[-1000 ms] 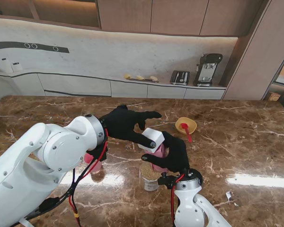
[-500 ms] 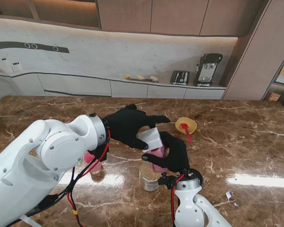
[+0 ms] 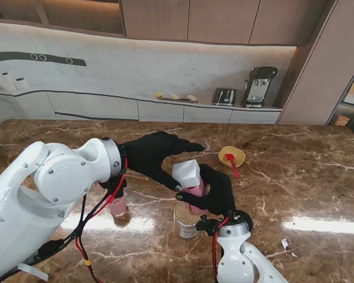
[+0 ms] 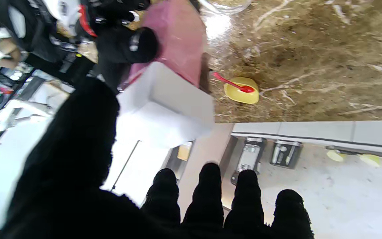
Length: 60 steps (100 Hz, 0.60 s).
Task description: Measure grain into the airtight container
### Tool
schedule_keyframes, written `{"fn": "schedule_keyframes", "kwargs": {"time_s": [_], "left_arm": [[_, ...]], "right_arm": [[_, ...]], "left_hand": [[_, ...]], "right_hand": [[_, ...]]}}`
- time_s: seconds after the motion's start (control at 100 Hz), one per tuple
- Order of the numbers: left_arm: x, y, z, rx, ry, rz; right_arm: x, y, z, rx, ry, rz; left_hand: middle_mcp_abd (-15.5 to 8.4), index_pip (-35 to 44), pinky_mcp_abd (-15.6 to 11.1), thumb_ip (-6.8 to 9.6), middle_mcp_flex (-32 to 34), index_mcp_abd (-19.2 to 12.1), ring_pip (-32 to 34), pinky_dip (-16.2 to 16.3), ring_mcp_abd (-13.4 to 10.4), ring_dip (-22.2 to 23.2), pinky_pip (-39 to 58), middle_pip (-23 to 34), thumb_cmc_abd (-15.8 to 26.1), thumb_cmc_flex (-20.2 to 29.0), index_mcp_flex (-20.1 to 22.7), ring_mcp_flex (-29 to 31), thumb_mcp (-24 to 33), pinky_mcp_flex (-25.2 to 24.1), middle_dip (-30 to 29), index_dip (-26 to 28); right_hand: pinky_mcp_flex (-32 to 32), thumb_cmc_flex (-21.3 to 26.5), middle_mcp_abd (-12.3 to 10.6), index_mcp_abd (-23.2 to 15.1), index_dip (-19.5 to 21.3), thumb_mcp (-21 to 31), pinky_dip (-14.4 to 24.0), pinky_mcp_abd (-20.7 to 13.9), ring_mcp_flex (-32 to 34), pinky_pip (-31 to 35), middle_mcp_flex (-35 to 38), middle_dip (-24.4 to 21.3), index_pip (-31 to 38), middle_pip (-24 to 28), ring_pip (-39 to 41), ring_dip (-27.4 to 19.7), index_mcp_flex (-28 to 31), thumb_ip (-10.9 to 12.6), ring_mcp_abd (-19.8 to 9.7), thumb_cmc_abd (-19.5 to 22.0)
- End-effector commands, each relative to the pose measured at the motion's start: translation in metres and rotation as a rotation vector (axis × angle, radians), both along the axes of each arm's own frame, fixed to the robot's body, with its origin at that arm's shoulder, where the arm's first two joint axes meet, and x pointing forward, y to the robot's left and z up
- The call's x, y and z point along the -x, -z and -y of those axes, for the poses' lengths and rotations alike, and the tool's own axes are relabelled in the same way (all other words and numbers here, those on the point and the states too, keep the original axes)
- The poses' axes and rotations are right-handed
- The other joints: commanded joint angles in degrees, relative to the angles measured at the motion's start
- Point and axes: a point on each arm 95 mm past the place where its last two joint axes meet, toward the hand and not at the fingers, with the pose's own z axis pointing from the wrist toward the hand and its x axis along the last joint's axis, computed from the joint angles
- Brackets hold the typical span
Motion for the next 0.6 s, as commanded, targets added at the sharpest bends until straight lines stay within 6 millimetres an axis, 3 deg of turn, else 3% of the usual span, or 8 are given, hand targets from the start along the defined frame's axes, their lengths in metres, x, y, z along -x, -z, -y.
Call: {"fn": "schedule_keyframes", "kwargs": {"time_s": [0.0, 0.09, 0.22, 0.27, 0.42, 0.49, 0.54, 0.59], "left_arm": [[0.0002, 0.0024, 0.0017, -0.004, -0.013, 0.017], [-0.0007, 0.0038, 0.0034, 0.001, -0.018, 0.025], [-0.0023, 0.005, 0.0053, -0.011, 0.03, 0.041], [-0.0034, 0.0055, 0.0057, 0.001, 0.057, 0.049], [-0.0035, 0.0034, 0.0055, 0.049, 0.12, -0.008], [-0.0026, 0.0027, 0.0044, 0.052, 0.125, -0.035], [-0.0022, 0.002, 0.0031, 0.049, 0.12, -0.042], [-0.0024, 0.0011, 0.0014, 0.049, 0.11, -0.044]], "right_arm": [[0.0022, 0.0017, -0.002, 0.0, -0.007, -0.012], [0.002, 0.0017, -0.0019, -0.001, -0.007, -0.012], [0.0019, 0.0015, -0.0015, -0.002, -0.005, -0.011], [0.0019, 0.0014, -0.0013, -0.003, -0.004, -0.011], [0.0017, 0.001, -0.0008, -0.004, -0.002, -0.01], [0.0016, 0.0009, -0.0008, -0.004, -0.002, -0.01], [0.0016, 0.0009, -0.0008, -0.004, -0.002, -0.01], [0.0015, 0.0009, -0.0008, -0.004, -0.002, -0.01]], "left_hand": [[0.95, 0.59, 0.26, 1.53, 5.08, 1.73, 2.56, 2.04, 2.01, 2.73, 0.48, 4.43, 2.26, -1.13, -2.81, 2.24, -5.46, -0.73, 3.19, 2.76], [-0.8, 2.39, -0.36, 1.62, 14.02, 1.91, 4.3, 3.75, 2.28, 5.53, 1.11, 11.01, 1.44, 1.67, -2.39, 6.22, -4.55, -0.78, 7.4, 6.8], [-6.86, 5.25, -2.06, -0.26, 17.29, -2.27, 4.98, 5.2, 0.96, 7.34, 1.23, 14.22, -4.14, 5.66, -2.28, 8.12, 32.12, -0.56, 8.49, 7.15], [-8.52, 6.19, -2.99, -0.99, 17.56, -3.69, 5.03, 5.31, -0.07, 7.16, 1.31, 13.8, -3.67, 10.5, -2.06, 8.18, 39.01, -0.42, 7.53, 7.22], [-12.55, 7.81, -5.43, -1.14, 6.95, -7.93, 1.34, 2.39, -5.15, 1.75, -0.51, 5.85, 0.05, 22.58, -1.78, 3.09, 38.39, 0.26, -3.37, 4.36], [-9.52, 5.12, -4.79, -1.35, -2.02, -8.22, -0.07, -0.9, -4.27, -0.69, -2.15, 4.26, -2.71, 15.67, -1.95, -0.84, 39.1, 0.52, -6.95, 2.28], [-4.81, 2.95, -3.51, -0.89, -5.54, -8.07, -1.5, -3.2, -2.09, -2.05, -2.69, 0.19, -4.24, 7.93, -2.18, -2.47, 37.28, 0.39, -8.62, 1.96], [-1.61, -0.16, -2.02, -0.17, -7.2, -6.8, -1.87, -4.89, -0.14, -3.35, -2.56, -2.25, -3.38, 0.13, -2.52, -2.75, 27.65, 0.18, -6.56, 1.13]], "right_hand": [[0.69, 17.68, -6.99, -21.27, 1.64, 23.33, 0.33, -2.62, 4.46, 2.07, 3.75, 1.9, 8.02, 5.54, 5.59, 2.21, 4.81, 3.15, -5.28, 10.15], [0.69, 17.66, -6.96, -21.26, 1.63, 23.35, 0.33, -2.62, 4.46, 2.09, 3.78, 1.9, 8.02, 5.55, 5.6, 2.22, 4.81, 3.15, -5.24, 10.15], [0.68, 17.65, -6.98, -21.22, 1.64, 23.34, 0.33, -2.6, 4.48, 2.1, 3.77, 1.91, 8.04, 5.56, 5.62, 2.22, 4.82, 3.14, -5.26, 10.16], [0.68, 17.68, -6.9, -21.21, 1.64, 23.36, 0.33, -2.64, 4.48, 2.1, 3.82, 1.93, 8.04, 5.6, 5.62, 2.22, 4.82, 3.14, -5.27, 10.14], [0.68, 17.68, -6.84, -21.24, 1.64, 23.4, 0.32, -2.68, 4.48, 2.1, 3.79, 1.92, 8.05, 5.59, 5.63, 2.22, 4.82, 3.15, -5.26, 10.14], [0.68, 17.73, -6.81, -21.22, 1.64, 23.41, 0.32, -2.65, 4.48, 2.12, 3.82, 1.91, 8.05, 5.6, 5.64, 2.22, 4.82, 3.15, -5.28, 10.12], [0.68, 17.67, -6.88, -21.23, 1.65, 23.37, 0.32, -2.63, 4.48, 2.13, 3.81, 1.9, 8.08, 5.58, 5.64, 2.22, 4.87, 3.13, -5.28, 10.13], [0.68, 17.68, -7.07, -21.21, 1.64, 23.38, 0.32, -2.62, 4.48, 2.13, 3.8, 1.9, 8.07, 5.58, 5.64, 2.22, 4.86, 3.13, -5.28, 10.1]]}}
